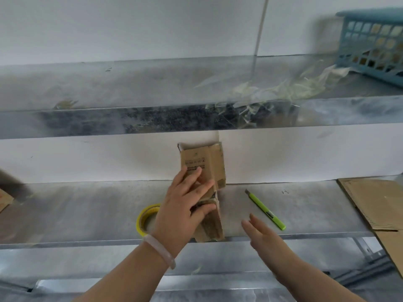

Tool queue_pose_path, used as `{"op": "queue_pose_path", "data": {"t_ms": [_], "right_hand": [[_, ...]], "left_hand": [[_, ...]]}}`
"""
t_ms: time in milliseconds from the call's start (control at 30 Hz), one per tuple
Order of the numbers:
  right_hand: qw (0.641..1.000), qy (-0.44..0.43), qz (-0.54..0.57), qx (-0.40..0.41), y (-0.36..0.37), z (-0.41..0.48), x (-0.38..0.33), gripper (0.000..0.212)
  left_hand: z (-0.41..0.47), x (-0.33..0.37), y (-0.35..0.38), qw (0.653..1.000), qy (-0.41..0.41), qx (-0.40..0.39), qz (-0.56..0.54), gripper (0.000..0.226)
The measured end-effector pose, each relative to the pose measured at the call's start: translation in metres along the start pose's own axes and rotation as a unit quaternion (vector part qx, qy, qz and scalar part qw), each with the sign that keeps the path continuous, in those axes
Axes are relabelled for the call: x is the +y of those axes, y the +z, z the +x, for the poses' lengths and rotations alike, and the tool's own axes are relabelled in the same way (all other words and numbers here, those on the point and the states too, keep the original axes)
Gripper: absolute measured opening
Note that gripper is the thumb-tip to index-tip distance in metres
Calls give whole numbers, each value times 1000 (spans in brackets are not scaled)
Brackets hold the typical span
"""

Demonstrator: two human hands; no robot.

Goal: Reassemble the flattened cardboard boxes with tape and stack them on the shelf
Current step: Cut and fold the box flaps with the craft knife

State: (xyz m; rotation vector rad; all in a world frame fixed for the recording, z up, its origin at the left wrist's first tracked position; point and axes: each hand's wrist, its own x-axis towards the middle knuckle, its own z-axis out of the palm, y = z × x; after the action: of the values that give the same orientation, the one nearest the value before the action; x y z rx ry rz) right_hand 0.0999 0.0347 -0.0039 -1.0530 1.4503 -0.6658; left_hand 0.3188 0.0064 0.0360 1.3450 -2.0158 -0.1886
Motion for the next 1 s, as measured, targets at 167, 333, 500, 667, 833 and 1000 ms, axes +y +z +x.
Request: {"op": "queue_pose_path", "data": {"t_ms": [167, 333, 500, 667, 833, 1000], "right_hand": [[993, -43, 112, 1, -16, -30, 18, 100], [973, -194, 96, 84, -17, -39, 4, 63], [925, -355, 29, 134, -16, -33, -20, 83], [873, -418, -206, 147, -6, -17, -37, 69], [824, -441, -341, 105, 16, -1, -37, 73], [822, -431, -361, 88, 20, 14, -42, 78]], "left_hand": [[-19, 19, -6, 957, -159, 141, -198, 48], [-36, 35, 9, 891, -227, 191, -343, 35], [-62, 9, 34, 834, -310, 105, -445, 31], [-77, -20, 53, 880, -342, -38, -327, 30], [-69, -26, 51, 926, -229, -199, -224, 21], [-81, -55, 34, 963, -219, -121, -100, 43]]}}
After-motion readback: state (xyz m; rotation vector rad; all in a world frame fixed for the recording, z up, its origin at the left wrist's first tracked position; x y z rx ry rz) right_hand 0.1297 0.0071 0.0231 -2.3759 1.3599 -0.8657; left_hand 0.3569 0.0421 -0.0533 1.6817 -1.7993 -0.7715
